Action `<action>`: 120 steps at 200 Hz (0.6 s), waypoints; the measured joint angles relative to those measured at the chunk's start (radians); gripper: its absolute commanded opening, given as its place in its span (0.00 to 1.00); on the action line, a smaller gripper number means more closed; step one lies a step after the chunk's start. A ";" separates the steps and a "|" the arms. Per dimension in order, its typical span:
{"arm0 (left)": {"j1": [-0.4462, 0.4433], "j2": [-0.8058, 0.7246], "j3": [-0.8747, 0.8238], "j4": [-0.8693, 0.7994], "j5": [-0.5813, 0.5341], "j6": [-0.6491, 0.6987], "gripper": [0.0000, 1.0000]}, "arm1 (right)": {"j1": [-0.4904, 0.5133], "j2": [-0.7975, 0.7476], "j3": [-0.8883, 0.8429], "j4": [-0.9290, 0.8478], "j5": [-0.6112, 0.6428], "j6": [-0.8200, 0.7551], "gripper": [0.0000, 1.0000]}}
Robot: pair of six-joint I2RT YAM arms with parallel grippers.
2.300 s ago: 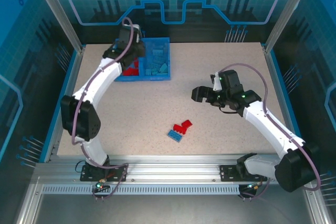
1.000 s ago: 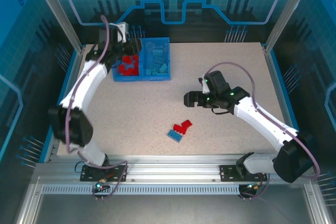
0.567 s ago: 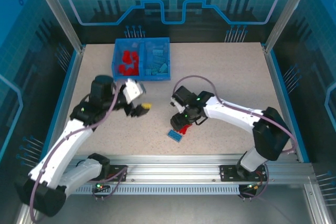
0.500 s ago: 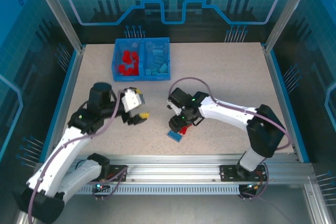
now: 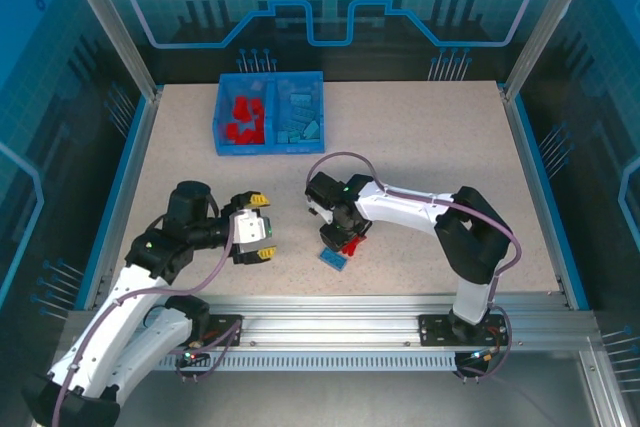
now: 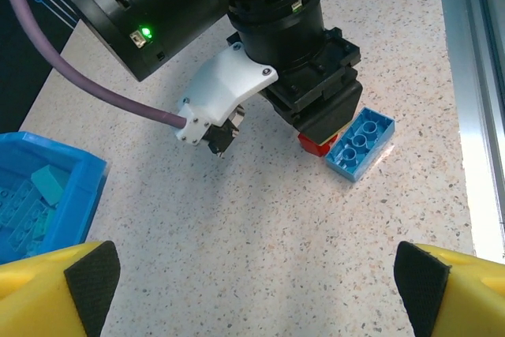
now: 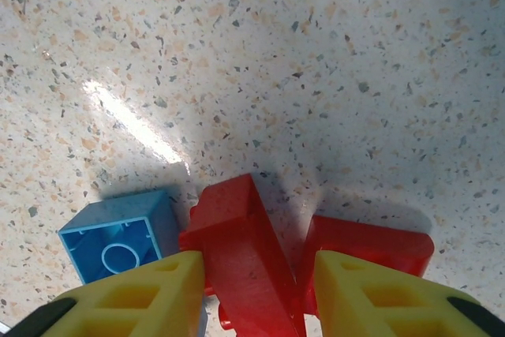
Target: Sort the legos into containers by color
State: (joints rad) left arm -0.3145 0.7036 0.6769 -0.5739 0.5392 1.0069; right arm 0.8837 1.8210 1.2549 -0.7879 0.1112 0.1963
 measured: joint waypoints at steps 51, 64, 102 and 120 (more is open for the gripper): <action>0.000 0.016 -0.018 0.003 0.031 0.022 0.95 | 0.000 0.047 0.054 -0.047 -0.024 -0.042 0.47; 0.000 0.016 -0.022 0.002 0.041 0.024 0.95 | 0.001 0.068 0.063 -0.047 -0.029 -0.055 0.47; 0.000 0.035 -0.026 0.002 0.064 0.028 0.97 | 0.001 0.105 0.079 -0.058 -0.023 -0.090 0.42; 0.000 0.042 -0.026 0.003 0.070 0.033 0.98 | -0.001 0.115 0.085 -0.062 -0.011 -0.102 0.37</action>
State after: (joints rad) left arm -0.3145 0.7460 0.6506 -0.5713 0.6094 1.0397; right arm 0.8829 1.9362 1.3399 -0.8497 0.1001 0.0940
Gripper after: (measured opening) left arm 0.976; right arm 0.399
